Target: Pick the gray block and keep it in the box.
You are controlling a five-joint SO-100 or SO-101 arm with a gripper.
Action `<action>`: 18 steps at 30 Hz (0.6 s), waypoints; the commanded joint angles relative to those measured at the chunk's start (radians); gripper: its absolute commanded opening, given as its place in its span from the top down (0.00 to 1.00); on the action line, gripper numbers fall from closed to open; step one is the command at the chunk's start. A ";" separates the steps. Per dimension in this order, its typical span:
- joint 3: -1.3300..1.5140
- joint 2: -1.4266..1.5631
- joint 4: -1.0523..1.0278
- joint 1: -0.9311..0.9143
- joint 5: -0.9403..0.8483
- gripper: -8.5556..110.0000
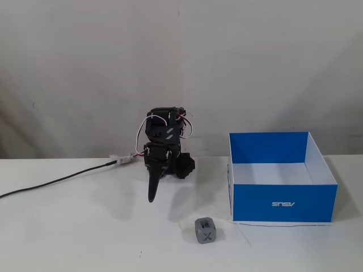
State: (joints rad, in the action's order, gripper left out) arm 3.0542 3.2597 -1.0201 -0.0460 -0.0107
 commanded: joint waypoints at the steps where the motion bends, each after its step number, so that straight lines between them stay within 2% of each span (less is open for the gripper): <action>1: 0.017 0.170 0.020 0.118 -0.031 0.93; 18: 0.009 0.170 -0.002 0.132 -0.031 0.93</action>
State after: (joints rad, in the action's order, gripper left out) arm 3.0542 3.2597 -1.0216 0.0675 -0.0353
